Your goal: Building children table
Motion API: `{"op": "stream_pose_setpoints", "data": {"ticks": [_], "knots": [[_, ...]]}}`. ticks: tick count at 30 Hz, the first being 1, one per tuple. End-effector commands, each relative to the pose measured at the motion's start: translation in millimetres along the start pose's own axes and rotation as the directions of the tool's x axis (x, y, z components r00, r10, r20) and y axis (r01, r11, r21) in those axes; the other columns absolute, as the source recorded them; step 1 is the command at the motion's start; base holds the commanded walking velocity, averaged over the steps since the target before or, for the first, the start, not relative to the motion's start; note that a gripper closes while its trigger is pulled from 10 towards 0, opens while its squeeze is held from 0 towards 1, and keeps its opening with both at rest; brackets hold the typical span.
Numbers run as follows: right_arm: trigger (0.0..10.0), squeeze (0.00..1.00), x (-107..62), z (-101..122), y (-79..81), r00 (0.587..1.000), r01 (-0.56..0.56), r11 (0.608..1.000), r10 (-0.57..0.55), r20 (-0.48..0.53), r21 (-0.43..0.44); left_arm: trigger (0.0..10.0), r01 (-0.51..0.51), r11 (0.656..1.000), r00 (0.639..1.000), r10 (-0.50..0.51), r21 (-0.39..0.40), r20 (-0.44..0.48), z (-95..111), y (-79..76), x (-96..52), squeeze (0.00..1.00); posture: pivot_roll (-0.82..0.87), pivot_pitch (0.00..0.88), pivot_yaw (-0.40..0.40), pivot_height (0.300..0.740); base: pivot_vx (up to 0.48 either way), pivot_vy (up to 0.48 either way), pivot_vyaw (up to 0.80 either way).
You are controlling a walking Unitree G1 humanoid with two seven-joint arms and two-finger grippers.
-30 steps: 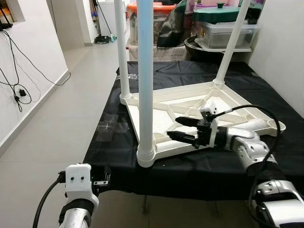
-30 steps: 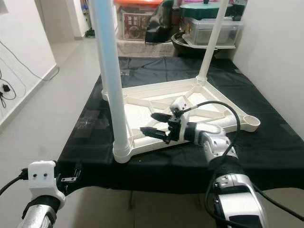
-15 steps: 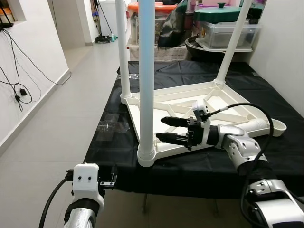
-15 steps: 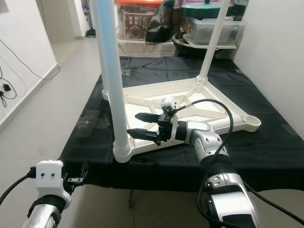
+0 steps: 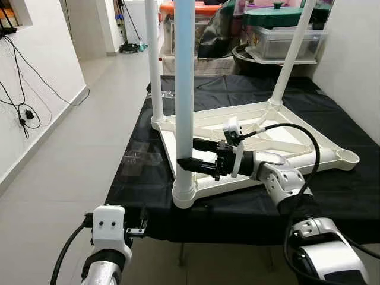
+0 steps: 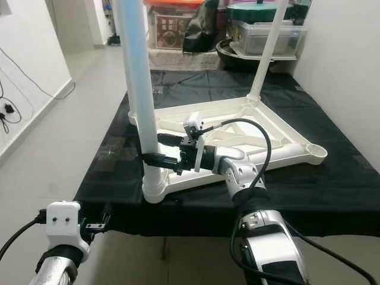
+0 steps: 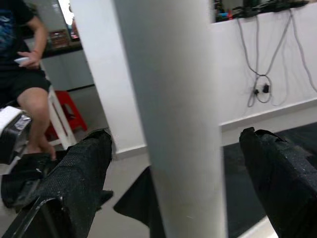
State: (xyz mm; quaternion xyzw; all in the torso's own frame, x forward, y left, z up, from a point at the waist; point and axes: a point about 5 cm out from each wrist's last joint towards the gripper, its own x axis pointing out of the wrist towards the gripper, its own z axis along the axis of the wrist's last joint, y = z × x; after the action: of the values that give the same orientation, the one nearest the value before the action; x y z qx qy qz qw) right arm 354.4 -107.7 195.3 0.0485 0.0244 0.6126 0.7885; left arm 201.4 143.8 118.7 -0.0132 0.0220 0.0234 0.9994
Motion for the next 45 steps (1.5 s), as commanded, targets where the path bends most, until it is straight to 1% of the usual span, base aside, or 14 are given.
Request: {"op": "stream_pose_setpoints", "data": {"ticks": [1,5,7,10,17,22,23,29,37,38,39,40,45], "knots": [[10.0,0.00,5.1,3.5,2.0,1.000,-0.026,0.999,0.026,-0.004,-0.024,10.0,-0.002,1.000,1.000,0.002,0.011,-0.004,-1.5,1.3,-1.5,0.00,0.03,0.012,-0.030,0.740,0.000,0.000,0.00],[10.0,0.00,17.3,2.2,4.4,1.000,-0.017,0.999,0.017,0.002,-0.035,10.0,0.005,1.000,1.000,-0.005,0.008,-0.004,-1.8,-0.3,-1.3,0.00,0.03,0.012,-0.030,0.740,0.000,0.000,0.00],[10.0,0.00,19.7,2.2,4.6,1.000,-0.012,0.999,0.012,0.004,-0.038,10.0,0.007,1.000,1.000,-0.007,0.008,-0.004,-1.8,-0.7,-1.3,0.00,0.03,0.012,-0.030,0.740,0.000,0.000,0.00],[10.0,0.00,27.8,2.4,3.2,0.999,0.031,0.998,-0.030,0.020,-0.046,10.0,0.012,1.000,0.999,-0.013,0.022,0.046,4.6,-0.5,-2.3,0.00,0.02,0.015,-0.030,0.740,0.000,0.000,0.00],[10.0,0.00,32.5,2.8,3.9,0.999,0.033,0.999,-0.032,0.025,-0.042,10.0,0.021,1.000,0.998,-0.022,0.014,0.053,5.6,-1.5,-2.4,0.00,0.02,0.015,-0.030,0.740,0.000,0.000,0.00],[10.0,0.00,38.1,3.4,4.3,0.998,0.044,0.998,-0.042,0.037,-0.045,10.0,0.040,0.999,0.998,-0.040,0.009,0.056,5.7,-6.0,-2.4,0.00,0.02,0.012,-0.034,0.740,0.000,0.000,0.00],[10.0,0.00,41.6,2.7,5.3,0.998,0.048,0.998,-0.046,0.042,-0.046,10.0,0.046,0.999,0.997,-0.046,0.009,0.056,5.3,-7.0,-2.7,0.00,0.02,0.010,-0.033,0.740,0.000,0.000,0.00],[10.0,0.00,47.4,0.7,6.8,0.997,0.058,0.998,-0.056,0.049,-0.039,10.0,0.045,0.999,0.997,-0.046,0.008,0.058,4.9,-7.3,-3.6,0.00,0.02,0.007,-0.032,0.740,0.000,0.000,0.00],[10.0,0.00,51.5,-4.9,9.3,0.998,0.051,0.997,-0.050,0.025,-0.060,10.0,0.046,0.999,0.997,-0.046,0.010,0.057,3.8,-7.8,-4.0,0.00,0.02,0.002,-0.035,0.740,0.000,0.000,0.00],[2.9,0.00,51.9,-6.1,9.2,0.998,0.058,0.996,-0.057,0.021,-0.066,10.0,0.045,0.999,0.997,-0.046,0.010,0.056,3.6,-7.8,-4.2,0.00,0.02,0.000,-0.036,0.740,0.000,0.000,0.00],[2.9,0.00,52.3,-6.9,9.0,0.998,0.064,0.995,-0.063,0.018,-0.070,10.0,0.045,0.999,0.997,-0.045,0.010,0.056,3.4,-7.9,-4.3,0.00,0.02,0.000,-0.036,0.740,0.000,0.000,0.00],[0.0,0.00,53.0,-7.1,8.6,0.997,0.074,0.995,-0.072,0.021,-0.070,10.0,0.046,0.999,0.997,-0.046,0.012,0.055,3.2,-8.1,-4.2,0.00,0.02,0.000,-0.036,0.740,0.000,0.000,0.00],[0.0,0.00,55.0,-6.9,8.8,0.996,0.089,0.994,-0.087,0.033,-0.065,10.0,0.049,0.999,0.997,-0.049,0.013,0.056,3.2,-8.7,-4.3,0.00,0.02,0.000,-0.035,0.740,0.000,0.000,0.00]]}}
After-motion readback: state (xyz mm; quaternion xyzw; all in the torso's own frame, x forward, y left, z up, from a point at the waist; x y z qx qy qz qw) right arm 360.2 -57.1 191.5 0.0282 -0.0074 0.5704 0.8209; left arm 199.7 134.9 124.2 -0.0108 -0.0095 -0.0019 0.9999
